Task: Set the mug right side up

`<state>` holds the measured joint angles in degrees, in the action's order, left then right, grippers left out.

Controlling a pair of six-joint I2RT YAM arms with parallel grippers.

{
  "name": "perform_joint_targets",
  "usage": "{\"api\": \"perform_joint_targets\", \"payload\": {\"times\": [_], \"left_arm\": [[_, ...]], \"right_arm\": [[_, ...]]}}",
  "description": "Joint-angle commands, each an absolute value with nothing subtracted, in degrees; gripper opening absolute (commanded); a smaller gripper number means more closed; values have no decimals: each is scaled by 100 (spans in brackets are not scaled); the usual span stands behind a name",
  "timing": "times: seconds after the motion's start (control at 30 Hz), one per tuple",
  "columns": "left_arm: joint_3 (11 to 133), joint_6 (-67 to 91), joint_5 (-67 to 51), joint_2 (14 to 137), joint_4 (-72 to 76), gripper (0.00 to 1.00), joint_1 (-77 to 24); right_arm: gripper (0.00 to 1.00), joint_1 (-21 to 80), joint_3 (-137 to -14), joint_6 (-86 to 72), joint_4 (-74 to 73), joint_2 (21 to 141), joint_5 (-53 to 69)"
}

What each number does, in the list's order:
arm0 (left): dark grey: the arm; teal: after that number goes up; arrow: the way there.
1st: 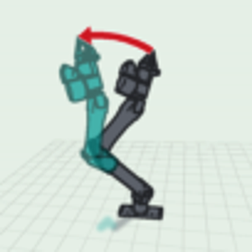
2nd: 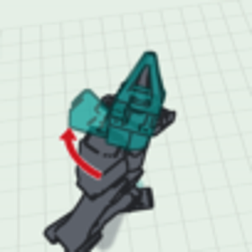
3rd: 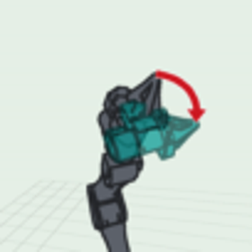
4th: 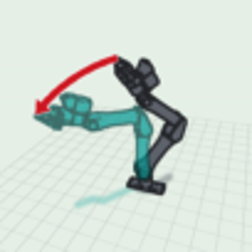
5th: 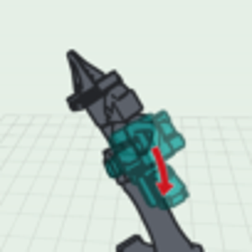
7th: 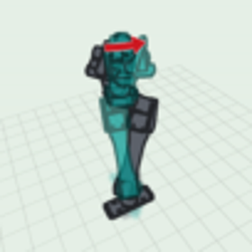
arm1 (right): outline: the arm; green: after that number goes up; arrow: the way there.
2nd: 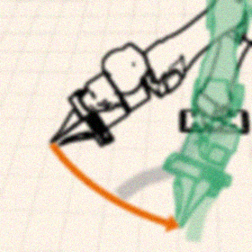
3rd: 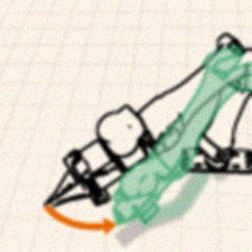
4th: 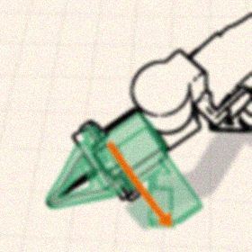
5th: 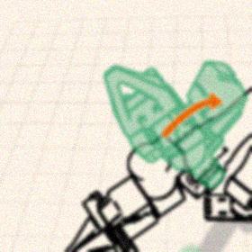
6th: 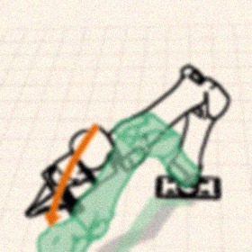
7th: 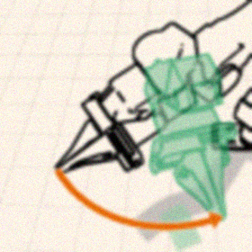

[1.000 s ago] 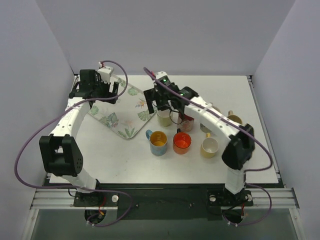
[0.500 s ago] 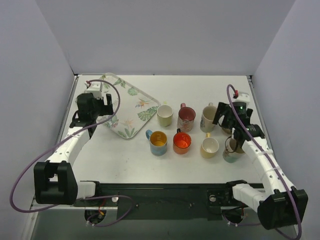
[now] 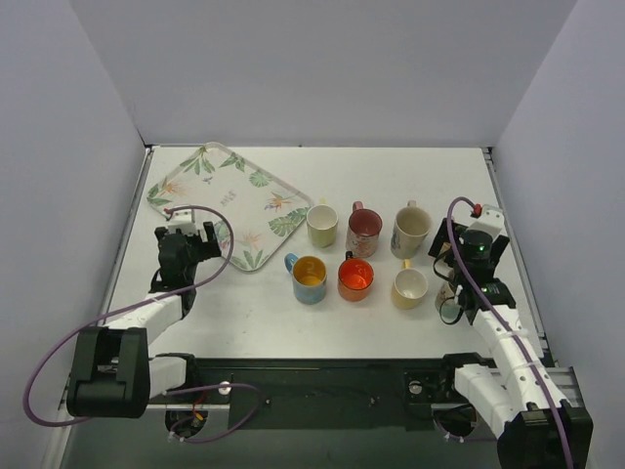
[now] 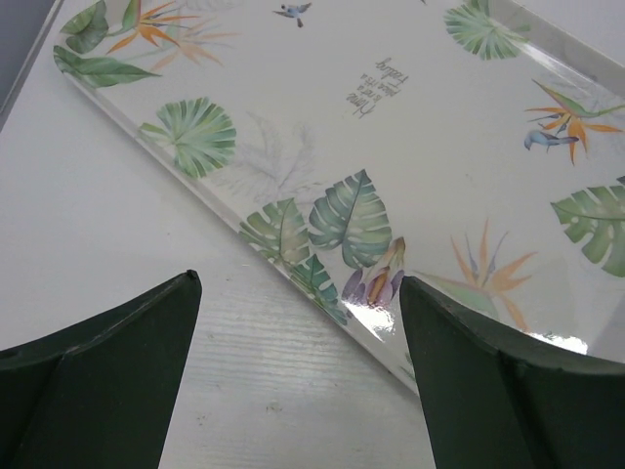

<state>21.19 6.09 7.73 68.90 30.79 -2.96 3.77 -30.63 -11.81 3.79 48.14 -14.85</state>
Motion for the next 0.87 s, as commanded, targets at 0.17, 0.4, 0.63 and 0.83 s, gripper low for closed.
{"api": "perform_joint_targets", "payload": {"times": [0.17,0.4,0.63,0.83], "left_arm": [[1960,712,756,6715,4183,93,-334],[1705,528,580,6653,4544,94,-334],[1705,483,571,6724,4518,94,-334],[1688,466,589,6768,4561,94,-352]], "right_arm": [[96,360,-2602,-1020,1354,4377,-1740],[96,360,-2575,-1063,1345,4403,-1652],[96,360,-2479,-1134,1406,4333,-1512],[96,360,-2514,-1160,1389,4403,-1424]]}}
